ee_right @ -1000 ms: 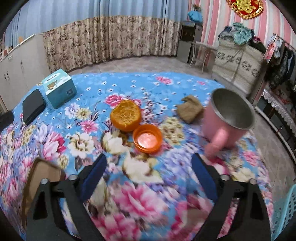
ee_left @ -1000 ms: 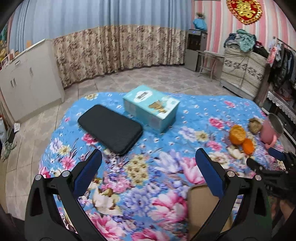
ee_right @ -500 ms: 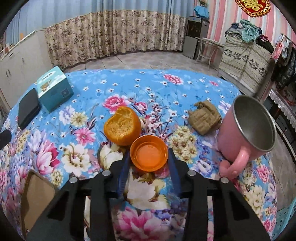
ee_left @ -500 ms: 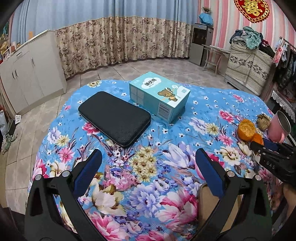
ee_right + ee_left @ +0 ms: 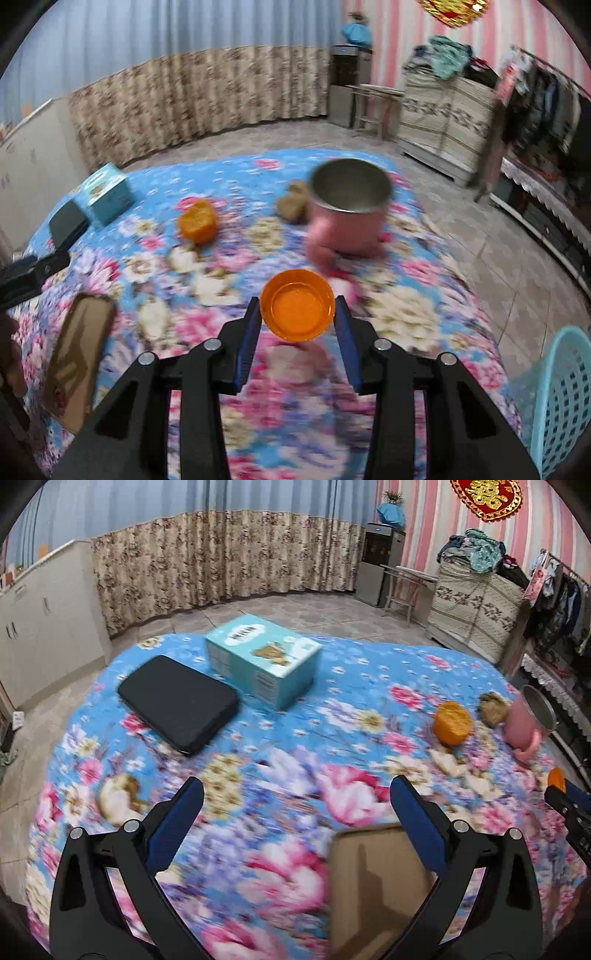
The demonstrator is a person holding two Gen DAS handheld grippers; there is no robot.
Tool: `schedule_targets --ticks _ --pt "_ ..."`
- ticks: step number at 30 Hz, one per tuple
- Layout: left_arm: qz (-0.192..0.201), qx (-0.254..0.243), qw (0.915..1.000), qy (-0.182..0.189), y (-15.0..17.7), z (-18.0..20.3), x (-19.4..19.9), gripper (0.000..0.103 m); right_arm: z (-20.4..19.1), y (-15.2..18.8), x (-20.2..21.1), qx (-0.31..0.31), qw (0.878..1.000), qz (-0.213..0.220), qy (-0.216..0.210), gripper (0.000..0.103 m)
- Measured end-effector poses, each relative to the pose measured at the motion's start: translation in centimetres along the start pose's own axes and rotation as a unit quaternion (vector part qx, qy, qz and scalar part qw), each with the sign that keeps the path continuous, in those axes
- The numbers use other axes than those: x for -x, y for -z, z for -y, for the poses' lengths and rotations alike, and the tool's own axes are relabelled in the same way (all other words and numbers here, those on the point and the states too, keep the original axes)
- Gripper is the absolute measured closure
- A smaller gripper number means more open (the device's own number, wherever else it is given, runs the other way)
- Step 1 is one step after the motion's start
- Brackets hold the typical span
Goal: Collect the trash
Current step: 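Grasp the peeled orange with the left tool while the right tool holds the lid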
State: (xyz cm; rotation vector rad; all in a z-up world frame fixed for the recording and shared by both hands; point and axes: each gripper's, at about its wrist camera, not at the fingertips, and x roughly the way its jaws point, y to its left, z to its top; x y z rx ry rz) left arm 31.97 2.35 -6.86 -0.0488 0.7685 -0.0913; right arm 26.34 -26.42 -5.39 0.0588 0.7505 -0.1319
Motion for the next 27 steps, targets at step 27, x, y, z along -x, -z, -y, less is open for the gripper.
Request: schedule_targets --ticks 27 --pt "-0.045 -0.019 0.9987 0.013 -3.8 17.1 -9.2 0.013 8.8 -0.8 -3.1 -0.057 0.998 -0.014 0.039 0.063"
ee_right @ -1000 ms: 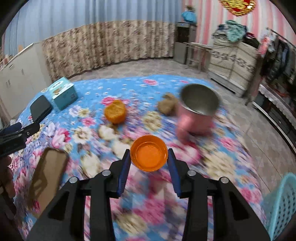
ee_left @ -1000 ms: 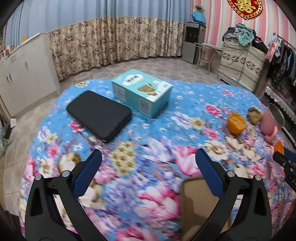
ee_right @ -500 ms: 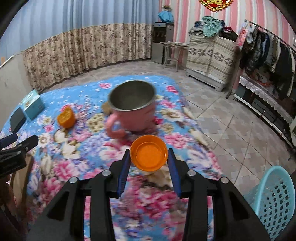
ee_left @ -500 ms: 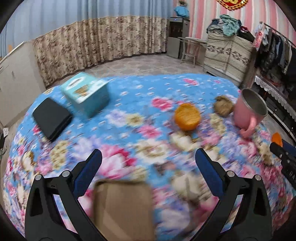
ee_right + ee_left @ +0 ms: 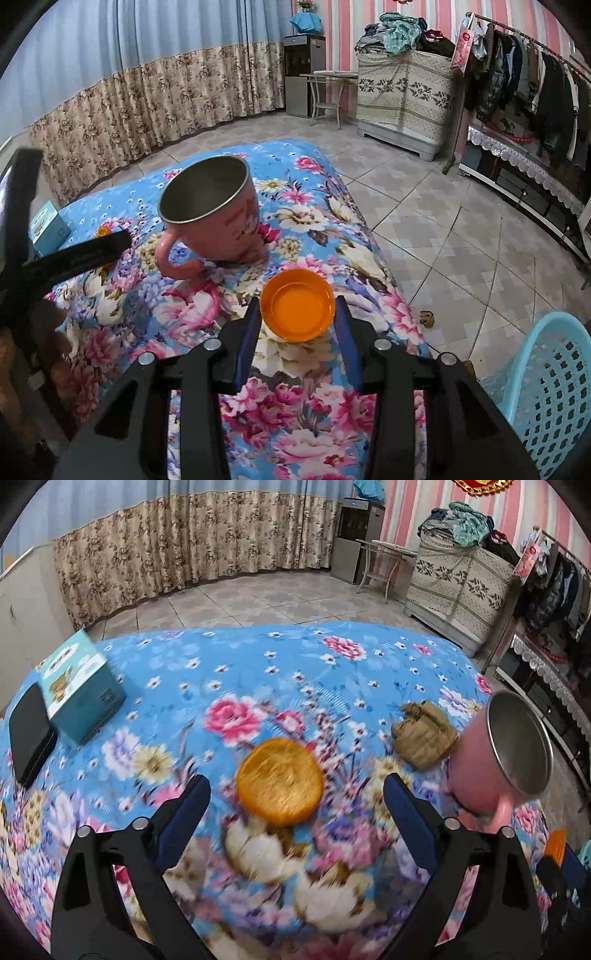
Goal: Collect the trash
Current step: 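Grasp the peeled orange with the left tool while the right tool holds the lid, then carry the orange and orange lid over the blue basket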
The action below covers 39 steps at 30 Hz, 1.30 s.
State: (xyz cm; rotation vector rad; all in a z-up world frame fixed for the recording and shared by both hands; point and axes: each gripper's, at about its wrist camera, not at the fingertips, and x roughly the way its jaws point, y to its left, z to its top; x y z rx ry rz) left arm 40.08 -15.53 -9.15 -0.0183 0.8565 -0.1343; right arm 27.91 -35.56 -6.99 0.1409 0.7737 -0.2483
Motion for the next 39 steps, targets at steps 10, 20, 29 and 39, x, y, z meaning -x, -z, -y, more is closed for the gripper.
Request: schedule_targets --ticks 10,20,29,39 --pt "-0.015 -0.001 0.9999 -0.002 -0.8 -0.5 -1.8 0.057 -0.1 0.1 -0.3 -0.004 1.0 -0.005 -0.011 0.063" --pt "-0.012 0.02 0.9997 0.001 0.9 -4.2 1.3 0.065 0.3 -0.5 0.5 -0.005 1.0 0.002 -0.018 0.063" --pt "0.008 -0.027 0.9991 -0.031 3.9 -4.4 6.7 0.065 -1.1 0.0 1.4 0.009 0.999 0.008 -0.037 0.063" --pt "0.036 -0.08 0.9955 0.037 6.5 1.2 12.7 0.065 2.1 1.1 10.2 0.016 0.997 0.065 -0.026 0.063"
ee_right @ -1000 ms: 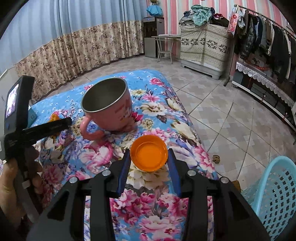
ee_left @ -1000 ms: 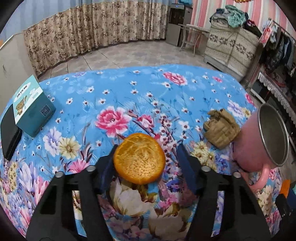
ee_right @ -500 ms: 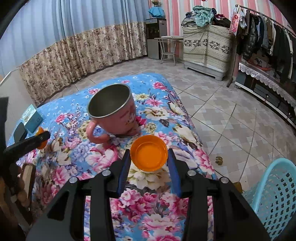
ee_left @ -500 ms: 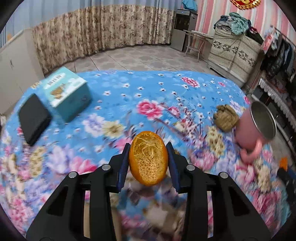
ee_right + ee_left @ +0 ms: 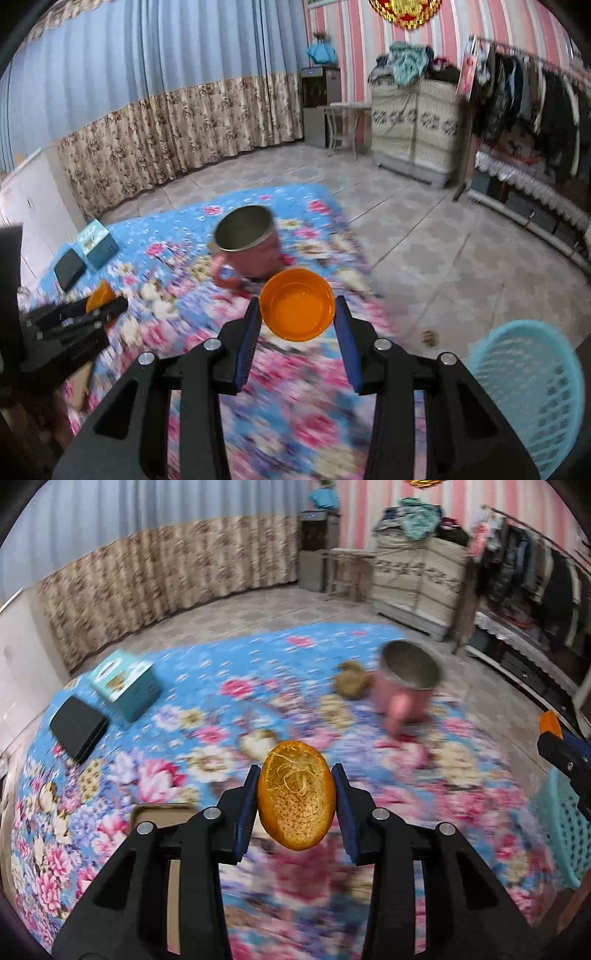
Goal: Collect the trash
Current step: 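Carry the orange and orange lid over the blue basket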
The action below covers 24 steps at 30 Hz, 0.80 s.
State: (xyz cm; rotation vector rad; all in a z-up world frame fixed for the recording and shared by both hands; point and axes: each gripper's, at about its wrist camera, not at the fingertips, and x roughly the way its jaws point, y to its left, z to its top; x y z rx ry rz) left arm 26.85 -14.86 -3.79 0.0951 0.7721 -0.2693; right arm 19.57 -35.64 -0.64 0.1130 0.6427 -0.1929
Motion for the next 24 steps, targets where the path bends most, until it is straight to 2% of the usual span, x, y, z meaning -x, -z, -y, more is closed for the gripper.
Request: schedule_targets --ticks 2,6,9,14,17,24 --pt "0.003 -0.007 0.9997 0.024 -0.1 2.3 0.6 0.065 2.3 0.5 2.0 0.007 1.0 0.003 0.029 0.063" --pt "0.007 -0.032 0.9968 0.074 0.1 8.4 1.6 0.065 9.3 2.5 6.1 -0.017 0.997 -0.001 0.08 0.063" --pt "0.005 -0.058 0.9918 0.114 0.7 13.6 2.4 0.065 14.6 4.3 8.6 -0.034 0.991 -0.009 0.131 0.063" --pt "0.006 -0.113 0.9773 0.18 2.4 23.1 4.0 0.065 20.9 6.7 11.5 -0.083 0.982 -0.014 0.169 0.063" --pt "0.007 -0.148 0.9689 0.198 4.2 27.6 4.5 0.065 23.3 7.8 12.7 -0.095 0.977 -0.015 0.189 0.063" --pt "0.008 -0.203 0.9483 0.244 7.0 34.9 4.8 0.065 27.8 9.9 14.6 -0.125 0.968 -0.019 0.216 0.063"
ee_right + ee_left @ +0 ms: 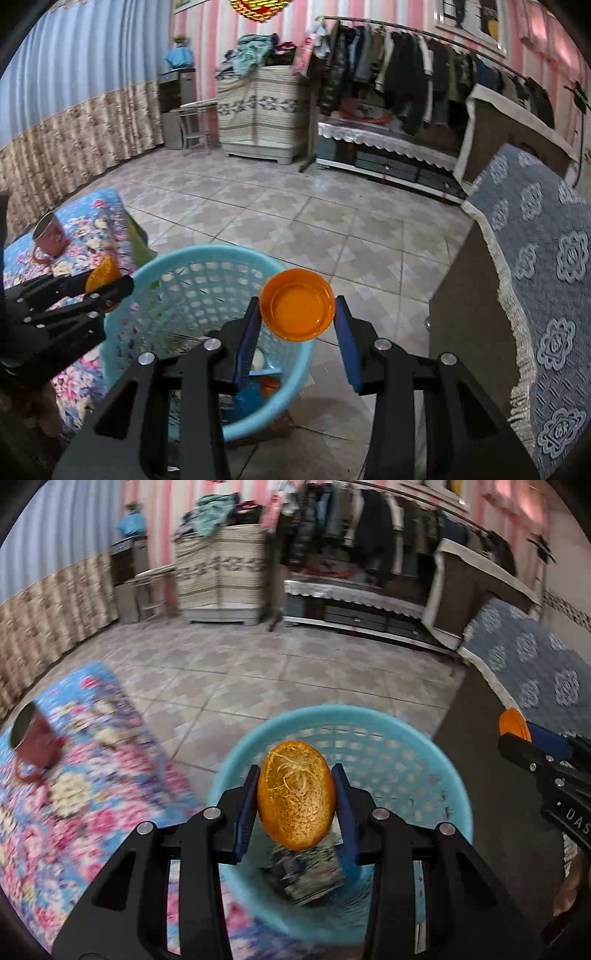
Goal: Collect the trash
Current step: 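Carry the orange and orange lid over the blue basket, then open the left tool to drop the orange while the right tool releases the lid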
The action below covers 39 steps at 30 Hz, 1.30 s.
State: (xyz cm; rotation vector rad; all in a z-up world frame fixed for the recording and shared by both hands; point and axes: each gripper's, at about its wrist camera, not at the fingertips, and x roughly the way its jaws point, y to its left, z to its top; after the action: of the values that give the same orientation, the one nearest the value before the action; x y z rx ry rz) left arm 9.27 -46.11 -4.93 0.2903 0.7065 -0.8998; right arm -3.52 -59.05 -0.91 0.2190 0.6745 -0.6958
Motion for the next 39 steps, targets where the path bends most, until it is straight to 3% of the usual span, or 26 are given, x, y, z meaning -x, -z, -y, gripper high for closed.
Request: schedule_targets --ticks 6,8,9,10,16,39 --pt "-0.006 -0.018 0.9998 0.003 -0.1 1.5 -1.2 0.063 1.2 0.7 -0.9 -0.015 1.0 -0.011 0.001 0.063" --pt "-0.008 -0.016 0.9998 0.003 -0.2 1.5 -1.2 0.048 0.9 0.8 -1.2 -0.014 1.0 -0.013 -0.001 0.063" --pt "-0.005 -0.016 0.9998 -0.006 -0.3 1.4 -1.1 0.032 0.7 0.9 -1.3 -0.013 1.0 -0.013 -0.002 0.063" --pt "0.002 -0.014 0.9998 -0.014 -0.4 1.1 -0.9 0.024 0.5 0.9 -1.4 -0.012 1.0 -0.013 -0.004 0.063" --pt "0.012 -0.008 0.9998 -0.016 -1.1 -0.5 0.3 0.014 0.1 1.3 -1.4 -0.008 1.0 -0.015 -0.006 0.063" --pt "0.034 0.017 0.9983 -0.045 -1.0 -4.9 3.6 0.01 -4.6 1.0 -2.6 0.022 0.999 -0.021 -0.03 0.063"
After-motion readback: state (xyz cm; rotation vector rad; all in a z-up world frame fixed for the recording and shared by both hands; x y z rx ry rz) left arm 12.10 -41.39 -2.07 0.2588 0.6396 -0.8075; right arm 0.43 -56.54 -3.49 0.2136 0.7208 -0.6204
